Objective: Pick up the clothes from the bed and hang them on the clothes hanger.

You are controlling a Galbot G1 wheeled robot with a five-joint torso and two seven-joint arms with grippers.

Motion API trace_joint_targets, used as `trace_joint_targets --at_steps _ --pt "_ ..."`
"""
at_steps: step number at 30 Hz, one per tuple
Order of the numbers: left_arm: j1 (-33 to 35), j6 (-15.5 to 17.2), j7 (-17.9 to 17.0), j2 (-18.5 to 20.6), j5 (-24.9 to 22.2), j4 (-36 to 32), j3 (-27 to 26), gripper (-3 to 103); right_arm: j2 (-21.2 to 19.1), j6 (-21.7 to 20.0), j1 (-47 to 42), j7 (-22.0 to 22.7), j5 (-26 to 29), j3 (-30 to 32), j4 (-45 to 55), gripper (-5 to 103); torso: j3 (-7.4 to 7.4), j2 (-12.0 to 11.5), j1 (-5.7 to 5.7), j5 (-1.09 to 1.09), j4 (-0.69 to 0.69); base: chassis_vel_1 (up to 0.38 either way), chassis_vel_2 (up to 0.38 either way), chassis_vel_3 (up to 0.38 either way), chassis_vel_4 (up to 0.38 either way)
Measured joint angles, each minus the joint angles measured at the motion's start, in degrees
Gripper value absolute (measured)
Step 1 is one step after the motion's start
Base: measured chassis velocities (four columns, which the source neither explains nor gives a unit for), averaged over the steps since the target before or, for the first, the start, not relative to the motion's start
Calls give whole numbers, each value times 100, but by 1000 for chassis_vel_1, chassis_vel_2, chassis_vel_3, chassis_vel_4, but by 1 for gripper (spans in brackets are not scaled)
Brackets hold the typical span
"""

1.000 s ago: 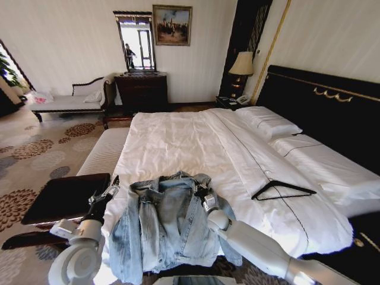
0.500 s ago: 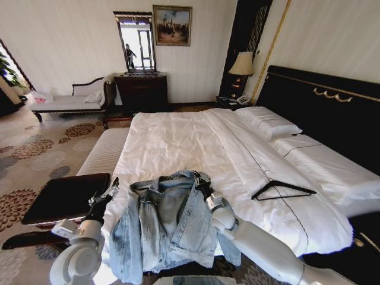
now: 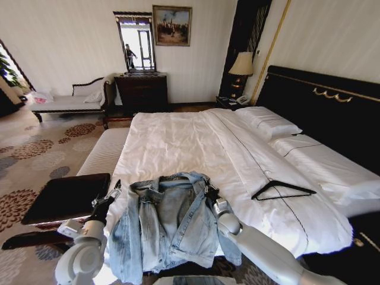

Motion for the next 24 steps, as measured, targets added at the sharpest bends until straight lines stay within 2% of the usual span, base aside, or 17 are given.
trace_joint_targets --at_steps 8,15,19,20,21,24 --pt "-13 -11 -16 23 -81 198 -19 100 289 122 251 37 -79 40 -576 1 0 0 0 -1 2 0 0 0 0" --pt "-21 -2 -48 -83 -101 292 60 100 314 172 300 125 -452 184 -957 1 0 0 0 -1 1 0 0 0 0" --pt "-13 1 -49 -102 -76 274 72 100 273 161 218 158 -469 195 -878 0 0 0 0 0 1 0 0 0 0" --pt "-3 26 -91 -103 -85 297 72 100 195 156 77 233 -483 204 -609 17 0 0 0 0 0 0 0 0 0" --pt "4 48 -110 -104 -94 306 72 100 166 156 34 282 -484 234 -503 17 0 0 0 -1 1 0 0 0 0" --pt "20 64 -128 -109 -80 323 77 100 109 157 -53 393 -469 321 -305 27 0 0 0 -1 1 0 0 0 0"
